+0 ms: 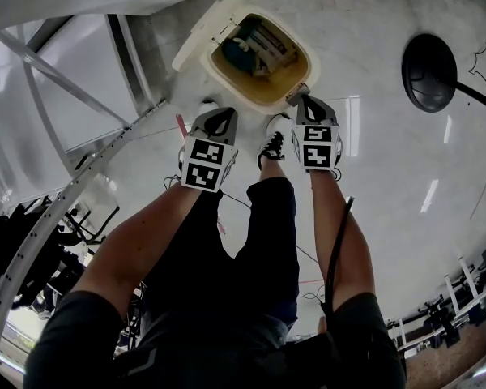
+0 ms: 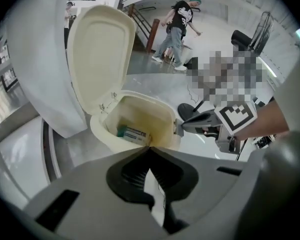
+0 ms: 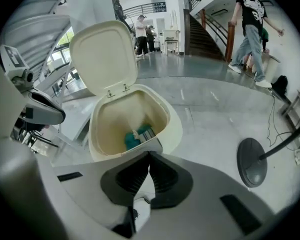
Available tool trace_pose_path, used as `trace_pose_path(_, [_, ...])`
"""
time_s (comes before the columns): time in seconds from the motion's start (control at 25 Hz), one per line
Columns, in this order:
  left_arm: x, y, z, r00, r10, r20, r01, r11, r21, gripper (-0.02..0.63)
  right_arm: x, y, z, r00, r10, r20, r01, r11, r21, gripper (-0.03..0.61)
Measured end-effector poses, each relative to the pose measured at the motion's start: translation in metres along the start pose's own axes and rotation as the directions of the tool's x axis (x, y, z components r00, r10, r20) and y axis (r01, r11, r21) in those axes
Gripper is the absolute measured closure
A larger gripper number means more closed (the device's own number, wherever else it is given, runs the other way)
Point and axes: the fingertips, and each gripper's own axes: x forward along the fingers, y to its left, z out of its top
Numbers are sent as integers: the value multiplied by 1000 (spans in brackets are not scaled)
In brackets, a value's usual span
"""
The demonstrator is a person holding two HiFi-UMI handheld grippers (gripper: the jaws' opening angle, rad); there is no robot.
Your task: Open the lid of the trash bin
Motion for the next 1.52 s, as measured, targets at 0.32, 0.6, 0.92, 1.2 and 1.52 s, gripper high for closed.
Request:
trace_pose_path(0.32, [-14,2,19,1000,0,18,0,1000,-2,606,-26,-3,31,995,18,93,-34,985,171,551])
trace_pose_path(0.6, [-69,-18,47,999,-32,32,31,999,33,606,-98,0,72,991,0,135,-21,988,150,551])
trace_pose_path(0.92, [-167,-39,113,988,-79,135,61,989,134,606,-230,15,147,956,-29,293,-27,982,187,551])
trace_pose_path(1.2, [-242,-64,189,941,-156,301,99,975,197,606,-336,20,207,901,-92,423,17,984,178,551])
trace_pose_path(1.52, [-350,-108,252,846,-329,420,220,932,287,606,-461,46,268,812,-108,574,74,994,82,551])
